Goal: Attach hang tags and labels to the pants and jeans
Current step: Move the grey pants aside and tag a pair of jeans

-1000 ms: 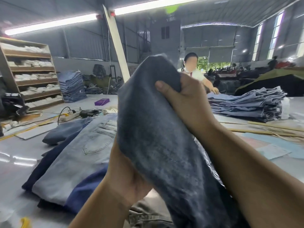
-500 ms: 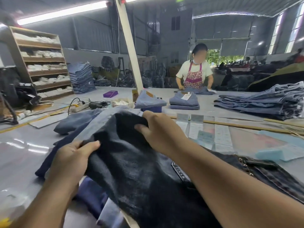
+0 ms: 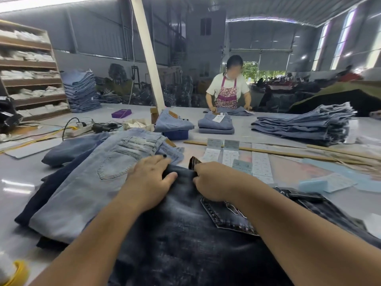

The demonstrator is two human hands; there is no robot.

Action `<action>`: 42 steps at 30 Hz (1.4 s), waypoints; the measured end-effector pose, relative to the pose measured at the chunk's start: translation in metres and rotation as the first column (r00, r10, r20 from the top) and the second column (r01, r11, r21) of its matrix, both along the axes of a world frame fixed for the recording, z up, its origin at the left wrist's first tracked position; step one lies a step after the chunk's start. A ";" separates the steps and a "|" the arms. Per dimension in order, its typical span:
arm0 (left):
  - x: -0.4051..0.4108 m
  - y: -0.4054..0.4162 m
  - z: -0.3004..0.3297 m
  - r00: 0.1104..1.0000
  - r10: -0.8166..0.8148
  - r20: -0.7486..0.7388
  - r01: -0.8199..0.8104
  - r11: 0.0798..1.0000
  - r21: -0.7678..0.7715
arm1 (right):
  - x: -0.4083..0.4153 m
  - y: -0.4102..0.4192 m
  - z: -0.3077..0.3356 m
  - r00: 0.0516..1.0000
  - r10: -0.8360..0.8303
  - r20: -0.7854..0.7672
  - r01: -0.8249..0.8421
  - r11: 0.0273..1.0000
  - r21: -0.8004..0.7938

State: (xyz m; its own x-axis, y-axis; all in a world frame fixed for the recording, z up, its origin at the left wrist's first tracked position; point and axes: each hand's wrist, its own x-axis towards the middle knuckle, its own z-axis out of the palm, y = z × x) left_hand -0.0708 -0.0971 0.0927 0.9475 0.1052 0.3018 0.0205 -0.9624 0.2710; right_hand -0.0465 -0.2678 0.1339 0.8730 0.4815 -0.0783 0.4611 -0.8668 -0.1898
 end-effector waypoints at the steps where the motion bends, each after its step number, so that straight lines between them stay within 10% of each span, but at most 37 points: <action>1: 0.002 0.001 0.001 0.999 -0.035 0.010 0.035 0.999 -0.023 | 0.000 -0.003 -0.003 1.000 -0.013 0.006 0.013 1.000 -0.021; 9: 0.001 0.038 0.001 0.946 -0.023 0.324 0.148 0.918 -0.368 | -0.005 0.014 0.004 0.895 0.050 0.444 -0.135 0.977 0.162; 14: 0.026 0.057 -0.019 0.986 0.085 -0.146 -0.114 0.973 -0.203 | 0.004 0.001 0.004 0.990 0.026 0.138 -0.011 0.994 -0.110; 17: 0.032 0.036 -0.016 0.984 0.152 -0.091 -0.146 0.987 0.073 | 0.006 -0.035 0.001 0.997 -0.063 -0.039 0.056 0.985 -0.161; 23: -0.006 -0.081 0.023 0.840 -0.453 -0.299 0.424 0.891 -0.160 | 0.000 -0.108 0.000 0.954 -0.297 -0.054 0.284 0.944 -0.166; 26: -0.017 -0.119 0.027 0.750 -0.479 -0.456 0.511 0.858 -0.062 | -0.003 -0.124 -0.006 0.924 -0.382 -0.014 0.378 0.919 -0.107; 33: -0.024 -0.126 0.023 0.811 -0.439 -0.388 0.466 0.884 -0.027 | -0.007 -0.131 -0.008 0.858 -0.502 -0.104 0.509 0.860 0.044; 39: -0.046 -0.136 0.034 0.700 -0.640 -0.317 0.535 0.764 -0.362 | -0.002 -0.129 0.003 0.877 -0.455 -0.154 0.473 0.875 0.106; 42: -0.053 -0.147 0.030 0.720 -0.595 -0.358 0.589 0.796 -0.141 | 0.003 -0.113 0.005 0.880 -0.440 -0.181 0.474 0.842 0.256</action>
State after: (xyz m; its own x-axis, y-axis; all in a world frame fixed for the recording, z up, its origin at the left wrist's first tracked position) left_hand -0.1241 -0.2440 0.1231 0.8550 -0.5132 -0.0751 -0.4518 -0.8080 0.3783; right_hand -0.0436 -0.3806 0.1392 0.9930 0.0459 -0.1091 -0.0130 -0.8740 -0.4858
